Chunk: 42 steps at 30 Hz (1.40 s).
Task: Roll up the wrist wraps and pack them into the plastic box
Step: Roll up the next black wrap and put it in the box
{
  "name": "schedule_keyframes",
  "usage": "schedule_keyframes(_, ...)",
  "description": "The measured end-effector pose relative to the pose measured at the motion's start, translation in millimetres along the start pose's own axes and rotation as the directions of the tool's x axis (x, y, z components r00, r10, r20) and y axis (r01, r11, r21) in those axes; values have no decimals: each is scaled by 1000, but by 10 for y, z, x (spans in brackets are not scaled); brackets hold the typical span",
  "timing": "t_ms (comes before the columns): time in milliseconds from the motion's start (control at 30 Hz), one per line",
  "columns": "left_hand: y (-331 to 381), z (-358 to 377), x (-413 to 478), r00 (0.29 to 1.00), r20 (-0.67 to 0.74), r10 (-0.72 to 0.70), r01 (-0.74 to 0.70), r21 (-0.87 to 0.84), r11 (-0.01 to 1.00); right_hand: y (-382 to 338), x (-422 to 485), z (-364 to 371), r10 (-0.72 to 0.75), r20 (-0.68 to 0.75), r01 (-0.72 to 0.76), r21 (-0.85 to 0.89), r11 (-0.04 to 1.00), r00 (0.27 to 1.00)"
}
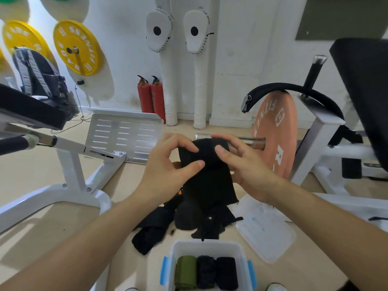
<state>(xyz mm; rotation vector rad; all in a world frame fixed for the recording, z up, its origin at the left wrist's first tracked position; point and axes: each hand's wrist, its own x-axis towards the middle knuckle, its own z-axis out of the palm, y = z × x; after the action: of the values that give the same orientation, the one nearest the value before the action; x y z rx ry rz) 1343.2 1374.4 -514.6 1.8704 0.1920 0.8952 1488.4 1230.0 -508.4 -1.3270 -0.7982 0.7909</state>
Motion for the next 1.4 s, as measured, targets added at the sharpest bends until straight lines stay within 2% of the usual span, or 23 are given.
schedule_keyframes(133, -19, -8, -35, 999, 43, -16, 12, 90, 996, 21, 19, -24, -33, -25, 34, 46, 998, 999)
schedule_keyframes(333, 25, -18, -7, 969, 34, -244, 242, 52, 969, 40, 8, -43, -86, -26, 88, 78, 993, 996)
schedule_keyframes(433, 38, -17, -5, 958, 24, -287, 285, 66, 956, 66, -6, -23, -102, -34, 104, 57, 993, 994)
schedule_keyframes(567, 34, -29, -1, 970, -15, -242, 243, 103, 965, 62, -20, -10, -95, -50, 92, -58, 994, 994)
schedule_keyframes(667, 19, -32, -11, 983, -18, -180, 181, 130, 975, 42, -22, 8, -48, -58, 43, -80, 996, 997)
schedule_keyframes(900, -73, 6, -36, 988, 63, -138, 132, 99, 986, 28, -52, 87, -13, 7, 13, 2, 1000, 1000)
schedule_keyframes(1067, -73, 83, -53, 982, 140, -125, 112, 98, 989, 46, -85, 137, -58, 37, 56, 49, 997, 998)
schedule_keyframes(1300, -28, 95, -69, 973, 203, -109, 105, 31, 994, 43, -110, 160, -149, 6, 146, -214, 966, 989)
schedule_keyframes(1400, -21, 122, -87, 963, 226, -144, 155, -30, 987, 42, -116, 173, -140, 21, 140, -298, 944, 990)
